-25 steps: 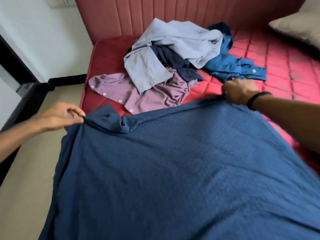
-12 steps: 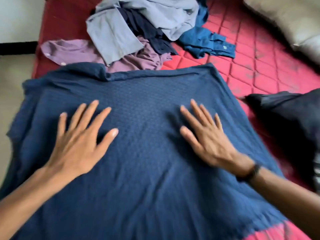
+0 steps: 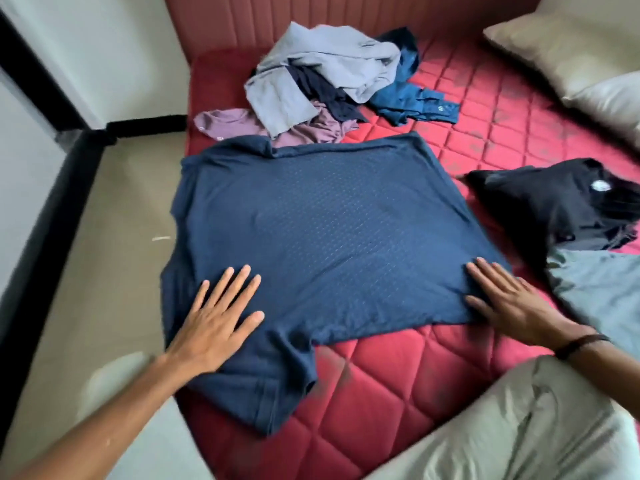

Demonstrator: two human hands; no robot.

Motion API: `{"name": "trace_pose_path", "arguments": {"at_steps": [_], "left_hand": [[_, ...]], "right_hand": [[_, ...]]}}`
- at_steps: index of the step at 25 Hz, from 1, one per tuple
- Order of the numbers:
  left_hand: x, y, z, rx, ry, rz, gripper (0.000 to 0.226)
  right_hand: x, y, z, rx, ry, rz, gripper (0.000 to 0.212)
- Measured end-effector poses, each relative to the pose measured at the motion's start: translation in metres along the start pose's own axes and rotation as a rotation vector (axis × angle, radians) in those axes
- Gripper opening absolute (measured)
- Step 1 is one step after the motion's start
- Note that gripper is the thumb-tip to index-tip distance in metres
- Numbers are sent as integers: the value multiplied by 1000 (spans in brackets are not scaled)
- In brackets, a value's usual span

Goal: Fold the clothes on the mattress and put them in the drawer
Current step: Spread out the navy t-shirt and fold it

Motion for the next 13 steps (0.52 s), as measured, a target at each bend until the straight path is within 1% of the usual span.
{"name": "trace_pose_path", "arguments": {"at_steps": [1, 2, 3, 5, 6, 7, 9, 10, 11, 13], "left_hand": [[21, 29, 3, 13, -2, 36, 68], [36, 46, 5, 56, -17, 13, 65], [50, 61, 9, 87, -50, -27, 65], [63, 86, 24, 136, -113, -74, 88], [57, 92, 33, 143, -133, -75, 98], [49, 94, 38, 141, -163, -95, 101], [33, 95, 37, 107, -185, -158, 102], [30, 96, 37, 78, -176, -188, 98], [30, 94, 39, 30, -130, -213, 87], [37, 90, 40, -120, 5, -230, 51]], "right_hand": [[-3, 3, 3, -65, -47, 20, 62], [-11, 4, 3, -125, -65, 24, 62], [-16, 6, 2, -108, -22, 50, 68], [-18, 12, -1, 3, 62, 117, 75], [-17, 14, 0, 63, 77, 154, 78], [-15, 13, 0, 96, 73, 180, 80], [-14, 7, 3, 43, 85, 179, 76], [-7, 8, 10, -4, 70, 161, 69], [-1, 12, 18, -26, 74, 120, 59], [7, 19, 29, -92, 128, 101, 31]]}}
Point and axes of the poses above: each hand's wrist, its own y-axis away from the middle knuckle, its own z-axis out of the back of the hand, x = y × z, the point moved 2 cm from there along -y, towards the middle knuckle, and after that the axes turned 9 degrees about -z, right-handed, at the moved point
